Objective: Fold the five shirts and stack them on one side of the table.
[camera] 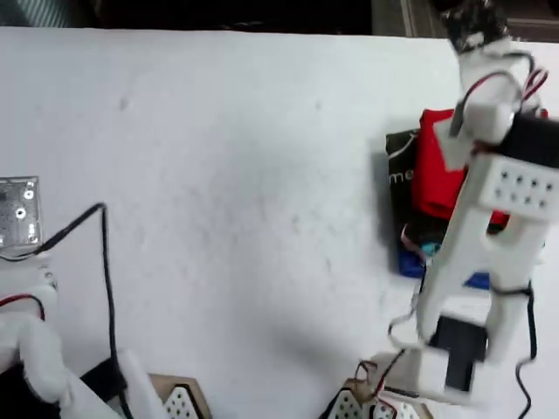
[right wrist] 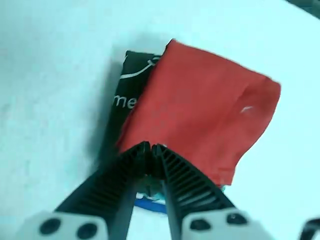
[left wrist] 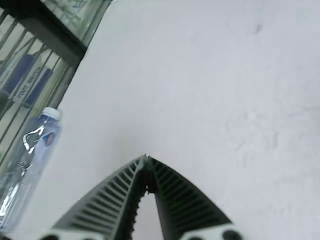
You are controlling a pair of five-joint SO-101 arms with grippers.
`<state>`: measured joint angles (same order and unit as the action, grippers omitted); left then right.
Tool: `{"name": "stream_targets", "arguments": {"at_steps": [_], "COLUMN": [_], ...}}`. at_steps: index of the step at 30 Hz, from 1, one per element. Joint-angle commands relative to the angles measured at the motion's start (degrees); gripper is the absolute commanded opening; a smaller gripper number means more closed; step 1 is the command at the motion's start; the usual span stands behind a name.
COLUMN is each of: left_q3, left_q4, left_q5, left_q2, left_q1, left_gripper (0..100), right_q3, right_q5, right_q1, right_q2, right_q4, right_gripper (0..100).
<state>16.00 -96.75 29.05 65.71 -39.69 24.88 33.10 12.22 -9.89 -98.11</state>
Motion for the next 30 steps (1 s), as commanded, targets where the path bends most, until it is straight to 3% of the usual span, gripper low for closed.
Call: {"name": "stream_targets", "arguments": {"at_steps": [1, 9, 16, 23, 30], "left_q3": [1.76, 8.09, 13.89, 32.97, 44.92], "left_q4": [2.29, 2.37, 3.43, 16.35, 25.41], "left_q5": [-3.52, -5.8, -5.71, -5.45, -5.45], "left_q2": [-0.22, -0.22, -0.22, -0.22, -0.22], "left_q1": [5.93, 19.12, 28.53, 31.52, 32.04], "left_gripper": [2, 2, 2, 2, 2], "right_q3": [-12.04, -40.88, -64.35, -85.98, -101.19], "right_q5": [-4.04, -11.69, -15.03, -14.77, -14.95], "right_q1": [-2.33, -6.9, -7.34, -9.1, -16.66], "right_q2": [-12.88, -32.84, -49.19, -66.68, -82.07], "right_q4": [-0.22, 1.19, 14.55, 24.66, 25.1], "right_gripper": [1.8, 1.8, 1.8, 1.8, 1.8]}}
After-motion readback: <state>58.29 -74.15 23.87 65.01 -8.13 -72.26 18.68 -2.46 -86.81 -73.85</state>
